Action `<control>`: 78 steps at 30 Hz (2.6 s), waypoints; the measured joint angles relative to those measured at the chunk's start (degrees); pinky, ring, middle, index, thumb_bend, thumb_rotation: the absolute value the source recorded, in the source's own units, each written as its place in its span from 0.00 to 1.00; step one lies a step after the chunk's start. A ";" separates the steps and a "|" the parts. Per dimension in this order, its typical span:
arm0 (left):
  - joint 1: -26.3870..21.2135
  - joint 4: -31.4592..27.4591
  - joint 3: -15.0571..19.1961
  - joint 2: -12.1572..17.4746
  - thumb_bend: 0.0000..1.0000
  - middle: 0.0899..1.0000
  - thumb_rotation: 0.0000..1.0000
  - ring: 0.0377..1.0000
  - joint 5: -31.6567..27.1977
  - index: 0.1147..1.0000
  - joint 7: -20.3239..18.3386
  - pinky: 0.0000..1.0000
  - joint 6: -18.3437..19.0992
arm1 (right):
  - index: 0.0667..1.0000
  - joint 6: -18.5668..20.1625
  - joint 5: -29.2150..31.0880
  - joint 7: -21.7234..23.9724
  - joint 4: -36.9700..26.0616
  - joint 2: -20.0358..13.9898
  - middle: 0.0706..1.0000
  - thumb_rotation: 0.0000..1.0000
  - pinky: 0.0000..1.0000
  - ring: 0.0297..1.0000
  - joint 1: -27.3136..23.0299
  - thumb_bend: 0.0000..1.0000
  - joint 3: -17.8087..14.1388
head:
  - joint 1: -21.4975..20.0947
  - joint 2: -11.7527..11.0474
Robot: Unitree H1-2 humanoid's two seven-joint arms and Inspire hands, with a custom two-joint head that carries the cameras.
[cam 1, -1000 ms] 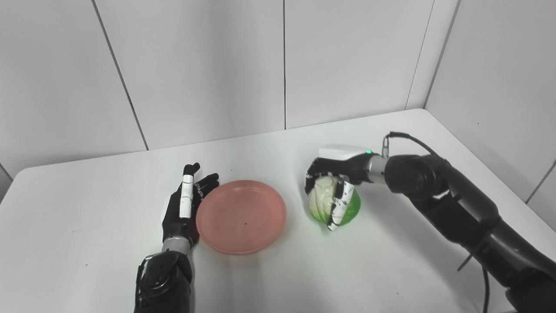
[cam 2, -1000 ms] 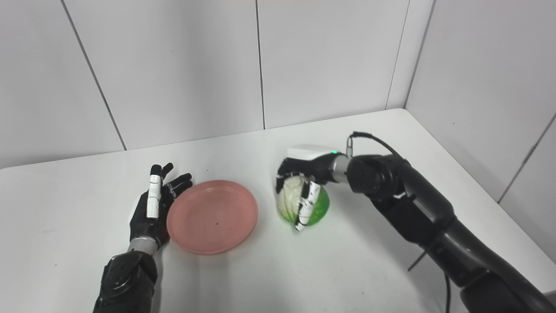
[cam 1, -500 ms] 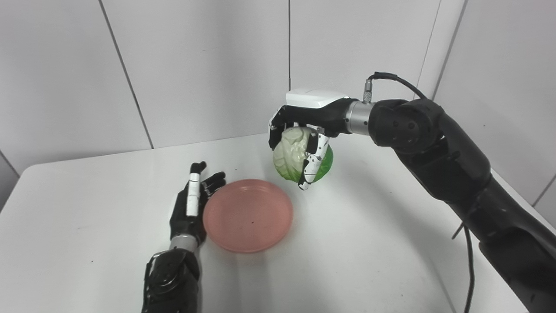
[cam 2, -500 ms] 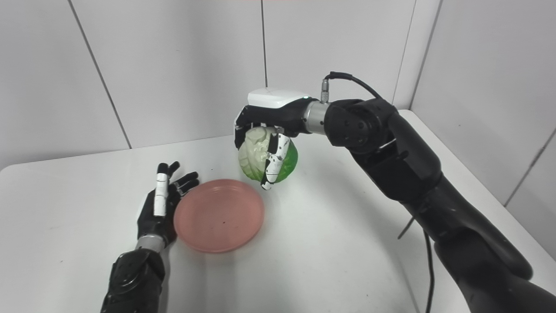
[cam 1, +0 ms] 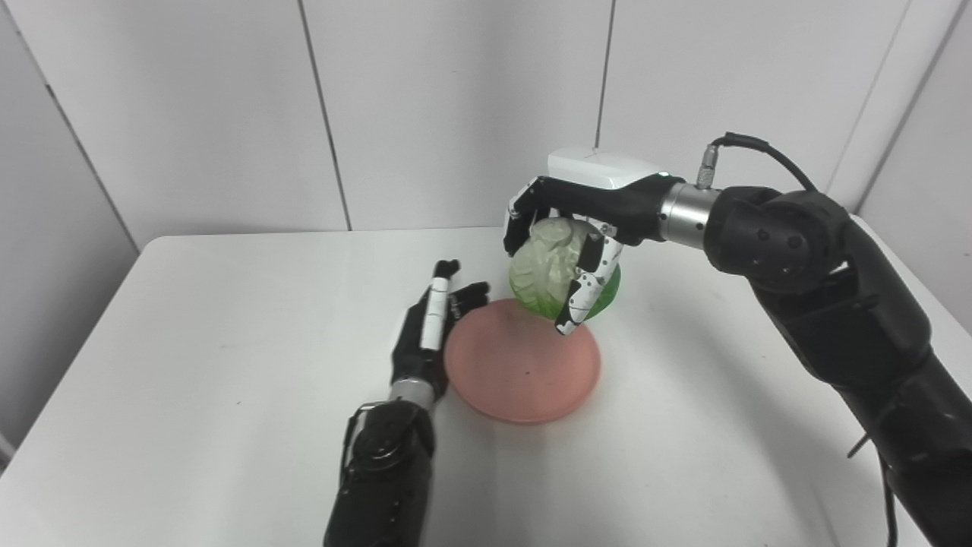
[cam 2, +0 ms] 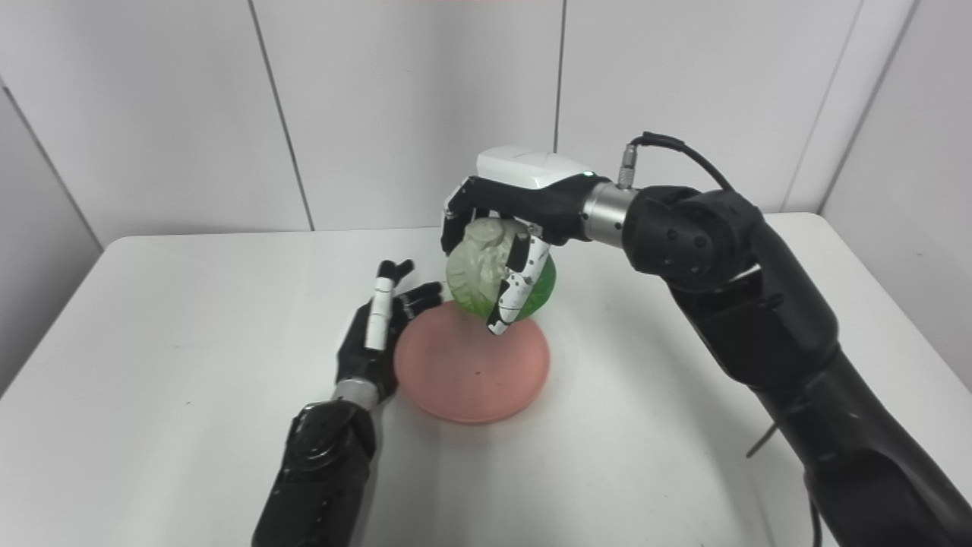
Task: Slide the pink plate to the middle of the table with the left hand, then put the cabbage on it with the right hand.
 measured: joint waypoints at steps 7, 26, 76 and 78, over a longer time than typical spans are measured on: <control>-0.03 0.10 -0.20 -0.62 0.90 0.66 0.90 0.74 0.03 0.88 0.33 0.81 -0.12 | 0.48 -3.78 -1.18 -4.58 6.82 3.98 0.36 0.00 0.19 0.23 2.97 0.52 1.73 | 1.67 -0.44; -0.02 0.24 0.63 -0.63 0.91 0.66 0.88 0.75 -0.31 0.87 0.31 0.86 -0.67 | 0.49 -9.50 -7.28 -11.43 15.05 5.37 0.37 0.00 0.22 0.26 4.13 0.52 3.07 | 0.79 -0.26; 0.32 -0.05 0.32 -0.76 0.90 0.73 0.87 0.86 -0.32 0.86 -0.07 0.89 -0.62 | 0.89 -6.02 -17.95 -24.99 15.90 7.50 0.97 0.53 0.98 0.98 15.01 1.00 0.98 | 0.18 0.44; 0.32 -0.04 0.48 -0.76 0.91 0.77 0.87 0.88 -0.31 0.87 -0.06 0.92 -0.62 | 0.92 -3.55 -16.35 -22.11 15.08 7.37 1.00 0.53 1.00 1.00 15.24 1.00 0.03 | 0.18 0.44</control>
